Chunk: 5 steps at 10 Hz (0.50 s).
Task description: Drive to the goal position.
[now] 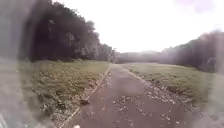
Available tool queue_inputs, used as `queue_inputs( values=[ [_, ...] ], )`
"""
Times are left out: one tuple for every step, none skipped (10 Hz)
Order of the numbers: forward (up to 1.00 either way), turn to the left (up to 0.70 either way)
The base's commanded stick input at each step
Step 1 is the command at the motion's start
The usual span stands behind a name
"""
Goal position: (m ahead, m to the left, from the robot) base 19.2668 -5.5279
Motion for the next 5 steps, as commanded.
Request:
queue_inputs(
  values=[
    [0.7, -0.13],
    [0.7, -0.13],
    [0.7, -0.13],
    [0.7, -0.13],
    [0.7, -0.13]
  ],
)
